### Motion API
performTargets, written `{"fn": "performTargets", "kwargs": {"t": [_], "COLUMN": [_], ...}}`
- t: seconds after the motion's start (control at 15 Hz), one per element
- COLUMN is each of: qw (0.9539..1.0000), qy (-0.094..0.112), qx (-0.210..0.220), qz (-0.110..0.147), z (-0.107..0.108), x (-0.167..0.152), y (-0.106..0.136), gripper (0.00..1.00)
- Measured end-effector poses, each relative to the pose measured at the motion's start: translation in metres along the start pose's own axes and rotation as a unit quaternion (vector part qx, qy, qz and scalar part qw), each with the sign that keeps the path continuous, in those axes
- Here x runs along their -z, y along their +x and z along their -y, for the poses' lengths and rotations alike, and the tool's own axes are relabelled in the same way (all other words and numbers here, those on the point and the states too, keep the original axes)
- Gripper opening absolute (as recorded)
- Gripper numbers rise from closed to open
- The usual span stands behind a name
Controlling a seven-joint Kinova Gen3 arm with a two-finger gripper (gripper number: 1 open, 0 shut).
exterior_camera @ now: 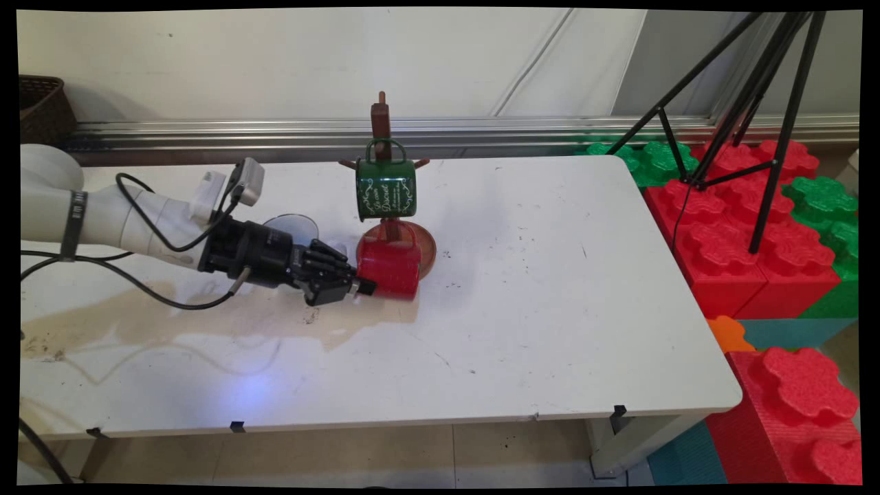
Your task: Place the picked object on the table
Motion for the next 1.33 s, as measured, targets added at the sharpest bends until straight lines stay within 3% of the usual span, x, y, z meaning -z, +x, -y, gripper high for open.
{"fn": "performTargets", "kwargs": {"t": [0.6, 1.33], "qw": [0.9996, 0.9968], "qy": [-0.017, -0.009], "qx": [-0.014, -0.053], "qz": [0.016, 0.058], "z": [-0.018, -0.027], "x": [0.021, 0.076], "y": [-0.001, 0.003], "gripper": [0.00, 0.00]}}
